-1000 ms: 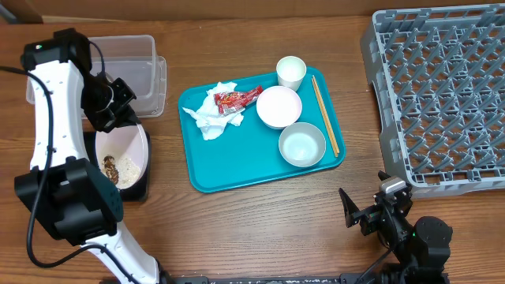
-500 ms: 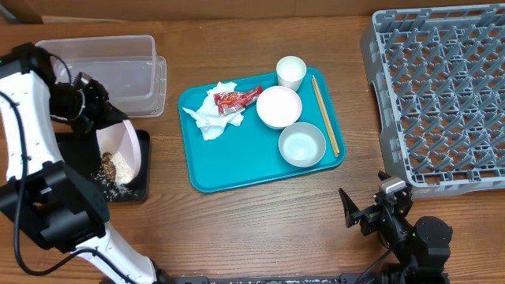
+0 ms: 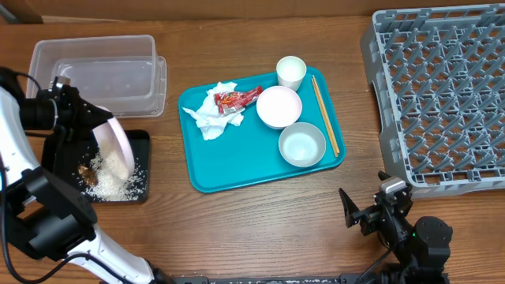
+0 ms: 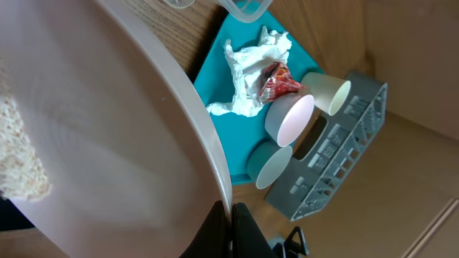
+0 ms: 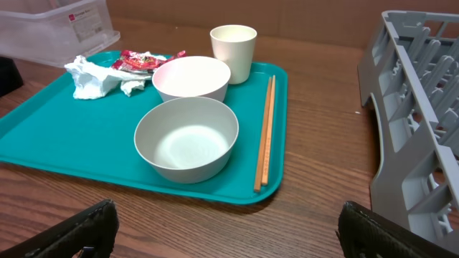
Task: Sort waste into correct bins and load items into the dishwasher
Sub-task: 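Tilt the plate to dump rice and scraps onto the black tray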
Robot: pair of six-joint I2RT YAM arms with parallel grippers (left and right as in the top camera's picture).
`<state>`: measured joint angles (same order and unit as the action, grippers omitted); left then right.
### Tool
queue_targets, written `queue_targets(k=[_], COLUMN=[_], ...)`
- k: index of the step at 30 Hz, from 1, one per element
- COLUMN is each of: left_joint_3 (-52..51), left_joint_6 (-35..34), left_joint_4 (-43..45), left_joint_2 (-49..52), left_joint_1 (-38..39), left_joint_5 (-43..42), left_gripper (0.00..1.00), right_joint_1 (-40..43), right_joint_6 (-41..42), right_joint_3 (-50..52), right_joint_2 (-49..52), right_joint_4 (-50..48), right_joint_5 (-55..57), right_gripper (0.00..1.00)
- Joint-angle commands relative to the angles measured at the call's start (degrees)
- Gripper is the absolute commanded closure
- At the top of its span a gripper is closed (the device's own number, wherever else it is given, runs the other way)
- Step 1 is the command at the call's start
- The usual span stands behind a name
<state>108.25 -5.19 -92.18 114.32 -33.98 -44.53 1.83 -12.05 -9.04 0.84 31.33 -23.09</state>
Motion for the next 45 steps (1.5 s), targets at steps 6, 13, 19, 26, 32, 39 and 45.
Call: queue_targets(k=[6, 13, 19, 26, 32, 39, 45], left_joint_3=[-0.22, -0.5, -0.55, -1.25, -1.33, -1.33, -1.62], left_joint_6=[8.79, 10.99, 11.39, 7.58, 3.17, 3.91, 2.49], left_joint_4=[-4.24, -4.31, -4.02, -3.74, -4.68, -3.85, -3.06], left_joint_2=[-0.98, -0.92, -0.83, -1.18, -1.2, -1.4, -1.18], left_joint_1=[-4.7, -7.21, -7.93, -8.07, -7.96, -7.8, -9.22], left_joint_5=[-8.63, -10.56, -12.68, -15.98, -24.17, -27.52, -20.63], left_gripper=[0.96, 0.96, 0.96, 0.96, 0.96, 0.96, 0.96], right_joint_1=[-0.26, -0.26, -0.26, -0.26, -0.26, -0.26, -0.26], right_joint_6=[-0.2, -0.17, -0.17, -0.17, -0.2, -0.2, -0.17], right_joint_3=[0.35, 0.35, 0.35, 0.35, 0.35, 0.35, 0.35], right_joint_2=[-0.68, -0.68, -0.68, -0.68, -0.68, -0.68, -0.68], right_joint_4=[0.02, 0.02, 0.02, 0.02, 0.02, 0.02, 0.02], right_joint_5=[0.13, 0.13, 0.13, 0.13, 0.13, 0.13, 0.13], right_gripper=[0.0, 0.0, 0.0, 0.0, 0.0, 0.0, 0.0])
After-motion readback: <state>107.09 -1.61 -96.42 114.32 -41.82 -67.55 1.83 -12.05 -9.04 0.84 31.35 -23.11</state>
